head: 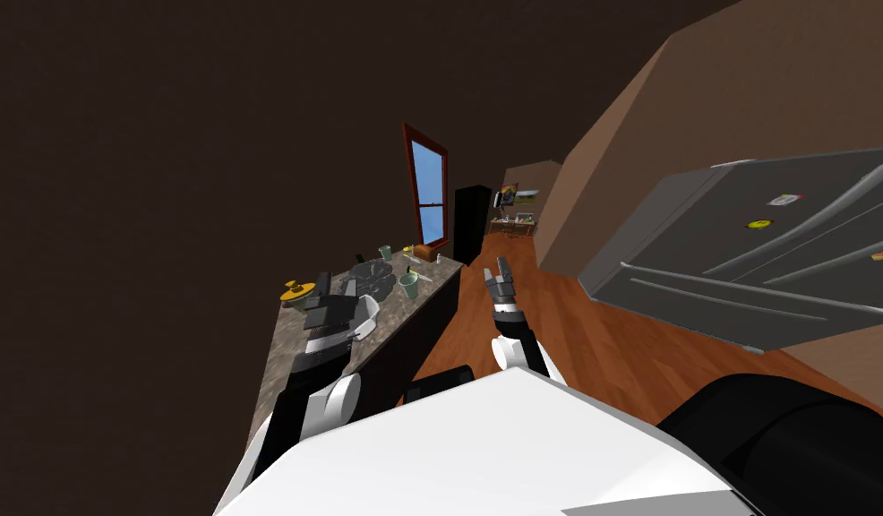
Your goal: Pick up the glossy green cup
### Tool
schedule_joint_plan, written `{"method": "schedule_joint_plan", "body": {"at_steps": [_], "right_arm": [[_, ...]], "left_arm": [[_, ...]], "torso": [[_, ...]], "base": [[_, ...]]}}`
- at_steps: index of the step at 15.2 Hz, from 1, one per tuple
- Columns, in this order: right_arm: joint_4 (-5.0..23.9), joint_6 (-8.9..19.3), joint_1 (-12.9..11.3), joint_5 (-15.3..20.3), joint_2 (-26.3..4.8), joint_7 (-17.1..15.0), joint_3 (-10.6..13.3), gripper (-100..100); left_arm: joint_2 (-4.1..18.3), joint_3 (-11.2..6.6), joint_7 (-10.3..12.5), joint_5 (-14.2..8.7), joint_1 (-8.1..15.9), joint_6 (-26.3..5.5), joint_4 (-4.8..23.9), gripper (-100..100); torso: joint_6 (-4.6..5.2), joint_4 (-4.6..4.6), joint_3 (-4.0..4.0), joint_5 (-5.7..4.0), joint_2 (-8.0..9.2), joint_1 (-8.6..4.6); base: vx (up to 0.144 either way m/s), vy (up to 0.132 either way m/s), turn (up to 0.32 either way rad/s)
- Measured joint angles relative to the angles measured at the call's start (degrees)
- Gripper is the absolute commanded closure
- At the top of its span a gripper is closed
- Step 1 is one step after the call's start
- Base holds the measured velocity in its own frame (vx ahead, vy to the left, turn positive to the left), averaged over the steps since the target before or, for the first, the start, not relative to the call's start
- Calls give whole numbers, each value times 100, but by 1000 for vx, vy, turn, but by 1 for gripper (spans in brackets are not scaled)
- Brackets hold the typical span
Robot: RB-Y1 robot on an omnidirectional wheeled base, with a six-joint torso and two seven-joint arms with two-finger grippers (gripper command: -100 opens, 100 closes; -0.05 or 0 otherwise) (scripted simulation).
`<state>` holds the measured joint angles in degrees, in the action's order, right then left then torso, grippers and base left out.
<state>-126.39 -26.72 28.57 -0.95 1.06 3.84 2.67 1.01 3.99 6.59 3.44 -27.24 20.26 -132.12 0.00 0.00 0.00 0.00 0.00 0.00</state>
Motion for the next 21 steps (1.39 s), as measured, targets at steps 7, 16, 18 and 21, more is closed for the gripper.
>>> {"method": "schedule_joint_plan", "body": {"at_steps": [7, 16, 18, 21], "right_arm": [[0, 0, 0, 0, 0, 0, 0, 0], [0, 0, 0, 0, 0, 0, 0, 0], [0, 0, 0, 0, 0, 0, 0, 0], [0, 0, 0, 0, 0, 0, 0, 0]], "left_arm": [[628, -44, -75, -208, 236, -533, 153, -100], [1186, -109, -208, -560, 624, -1474, 350, -100], [1266, -123, -232, -623, 721, -1678, 392, -100], [1377, -124, -291, -719, 840, -1986, 456, -100]], "torso": [[1, 0, -1, -1, -2, -6], [1, -1, -3, -1, -5, -4], [1, -1, -3, -1, -5, -3], [1, -1, -3, -1, -5, -5]], "base": [[-2, -19, -18], [7, -12, -19], [7, -10, -26], [10, -13, -22]]}}
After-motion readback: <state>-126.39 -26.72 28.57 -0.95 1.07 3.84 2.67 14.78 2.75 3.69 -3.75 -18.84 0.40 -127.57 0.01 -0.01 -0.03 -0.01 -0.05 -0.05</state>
